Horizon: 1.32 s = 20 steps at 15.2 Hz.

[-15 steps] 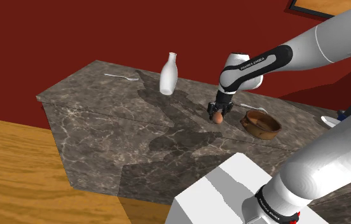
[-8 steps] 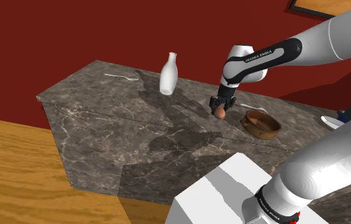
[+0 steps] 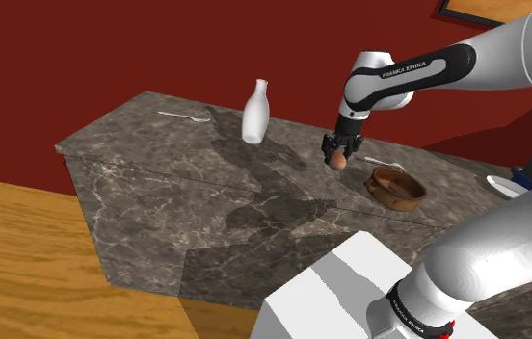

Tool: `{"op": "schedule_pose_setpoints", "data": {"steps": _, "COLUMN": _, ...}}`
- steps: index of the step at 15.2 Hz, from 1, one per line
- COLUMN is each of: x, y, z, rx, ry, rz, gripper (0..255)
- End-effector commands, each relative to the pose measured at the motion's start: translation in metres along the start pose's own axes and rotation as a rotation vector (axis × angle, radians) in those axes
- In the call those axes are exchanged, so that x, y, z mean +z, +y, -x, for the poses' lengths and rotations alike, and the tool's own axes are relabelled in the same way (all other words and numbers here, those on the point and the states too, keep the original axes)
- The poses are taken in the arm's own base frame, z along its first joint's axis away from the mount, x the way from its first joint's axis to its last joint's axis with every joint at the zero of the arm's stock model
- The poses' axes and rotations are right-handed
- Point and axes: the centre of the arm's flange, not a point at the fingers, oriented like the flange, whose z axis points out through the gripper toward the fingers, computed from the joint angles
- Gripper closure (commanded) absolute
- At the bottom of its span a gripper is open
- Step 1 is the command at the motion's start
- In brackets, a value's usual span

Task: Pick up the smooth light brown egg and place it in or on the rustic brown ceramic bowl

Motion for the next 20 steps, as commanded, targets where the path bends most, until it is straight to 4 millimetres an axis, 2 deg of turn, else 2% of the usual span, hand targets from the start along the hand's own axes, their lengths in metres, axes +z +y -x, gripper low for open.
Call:
{"op": "schedule_pose_setpoints", "data": {"steps": 1, "x": -0.011, "y": 0.000, "z": 0.001, "rx": 0.000, "ry": 0.000, "rz": 0.000, "gripper": 255}}
{"op": "schedule_pose_setpoints", "data": {"steps": 13, "x": -0.073, "y": 0.002, "z": 0.003, "rx": 0.000, "ry": 0.000, "rz": 0.000, "gripper": 255}}
{"op": "schedule_pose_setpoints", "data": {"steps": 20, "x": -0.070, "y": 0.087, "z": 0.038, "rx": 0.000, "ry": 0.000, "rz": 0.000, "gripper": 255}}
